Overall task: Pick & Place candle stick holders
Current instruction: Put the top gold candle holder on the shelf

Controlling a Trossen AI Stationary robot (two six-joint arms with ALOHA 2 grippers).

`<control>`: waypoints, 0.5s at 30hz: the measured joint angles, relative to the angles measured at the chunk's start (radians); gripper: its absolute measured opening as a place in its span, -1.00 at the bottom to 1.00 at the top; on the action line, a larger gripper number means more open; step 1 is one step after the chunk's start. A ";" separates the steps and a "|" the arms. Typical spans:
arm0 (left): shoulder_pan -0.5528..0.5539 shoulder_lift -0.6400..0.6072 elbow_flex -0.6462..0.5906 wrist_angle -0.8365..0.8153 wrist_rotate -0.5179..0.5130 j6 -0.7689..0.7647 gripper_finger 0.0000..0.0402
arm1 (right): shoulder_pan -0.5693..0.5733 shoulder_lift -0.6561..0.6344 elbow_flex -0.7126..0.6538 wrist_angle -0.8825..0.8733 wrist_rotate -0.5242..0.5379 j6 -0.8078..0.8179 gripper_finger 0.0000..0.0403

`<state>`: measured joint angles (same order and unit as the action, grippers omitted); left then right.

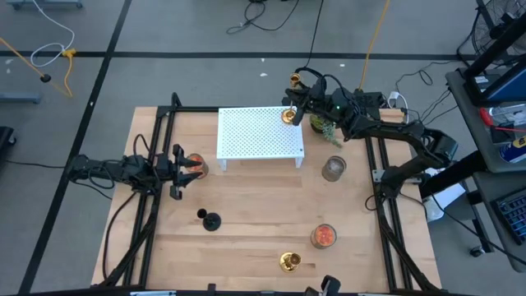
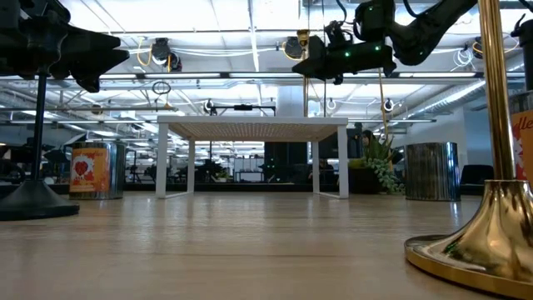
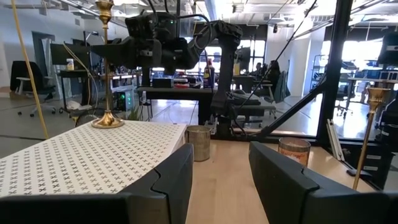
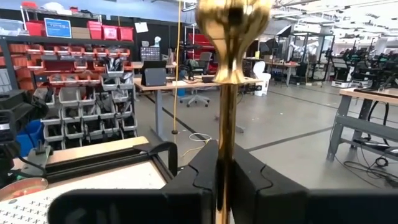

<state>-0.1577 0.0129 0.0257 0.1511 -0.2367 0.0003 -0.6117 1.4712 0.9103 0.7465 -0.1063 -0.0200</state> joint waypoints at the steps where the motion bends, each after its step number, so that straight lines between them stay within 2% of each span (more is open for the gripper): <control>1: 0.000 0.000 0.000 0.000 0.000 -0.002 -0.17 | 0.000 0.000 0.000 0.001 0.000 0.000 -0.86; 9: 0.000 0.000 0.000 -0.006 0.000 -0.005 -0.18 | 0.000 0.000 0.000 0.003 -0.002 0.009 -0.52; 15: 0.000 0.002 0.003 -0.145 0.052 0.004 -0.18 | 0.026 -0.001 -0.001 -0.015 -0.003 0.012 -0.26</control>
<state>-0.1581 0.0148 0.0290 0.0060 -0.1849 0.0047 -0.5861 1.4704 0.9098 0.7317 -0.1090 -0.0083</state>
